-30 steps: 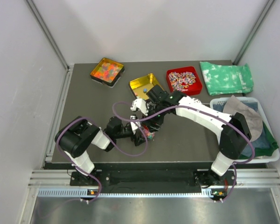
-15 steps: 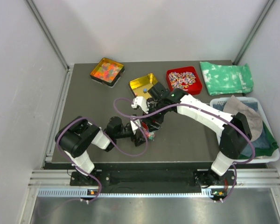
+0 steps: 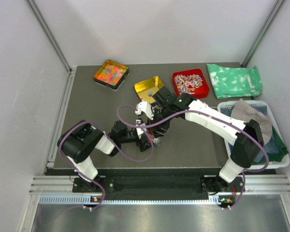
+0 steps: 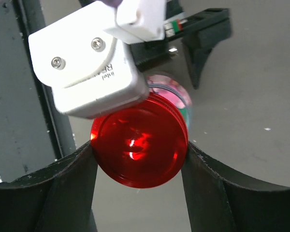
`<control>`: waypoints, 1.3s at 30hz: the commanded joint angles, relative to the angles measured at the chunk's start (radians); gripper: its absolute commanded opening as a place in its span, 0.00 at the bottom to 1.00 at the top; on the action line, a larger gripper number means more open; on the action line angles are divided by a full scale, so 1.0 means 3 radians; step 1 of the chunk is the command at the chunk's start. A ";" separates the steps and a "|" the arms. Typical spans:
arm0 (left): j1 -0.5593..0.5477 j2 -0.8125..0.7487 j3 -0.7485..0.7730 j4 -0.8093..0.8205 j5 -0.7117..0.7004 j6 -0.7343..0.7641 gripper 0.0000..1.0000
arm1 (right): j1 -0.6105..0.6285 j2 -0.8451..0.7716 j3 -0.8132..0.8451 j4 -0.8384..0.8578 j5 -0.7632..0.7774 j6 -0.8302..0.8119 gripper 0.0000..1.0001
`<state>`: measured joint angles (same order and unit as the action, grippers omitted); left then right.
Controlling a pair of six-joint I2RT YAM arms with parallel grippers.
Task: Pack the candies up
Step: Close the bottle lid on the packing bottle.
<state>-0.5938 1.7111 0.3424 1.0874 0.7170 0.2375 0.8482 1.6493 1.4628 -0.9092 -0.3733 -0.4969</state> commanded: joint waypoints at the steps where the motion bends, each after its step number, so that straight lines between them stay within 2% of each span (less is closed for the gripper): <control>1: -0.0015 0.0028 0.0060 0.0103 0.0039 0.0042 0.98 | 0.0000 -0.0261 0.0033 0.0157 0.0221 -0.0047 0.43; 11: -0.0020 0.0013 0.0055 0.0103 0.0049 0.0037 0.97 | -0.0092 -0.0073 -0.0085 0.0336 0.0257 -0.0047 0.43; 30: -0.0020 0.0018 0.0050 0.0113 0.0064 0.0042 0.98 | -0.0117 0.0152 0.0033 0.0162 -0.0106 -0.0072 0.45; 39: -0.0020 0.0018 0.0055 0.0098 0.0075 0.0042 0.98 | -0.0076 0.0132 0.0048 0.0075 -0.0085 -0.0123 0.47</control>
<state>-0.5976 1.7111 0.3424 1.0840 0.7208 0.2379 0.8162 1.6836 1.4418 -0.8700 -0.3912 -0.5129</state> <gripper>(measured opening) 0.976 0.625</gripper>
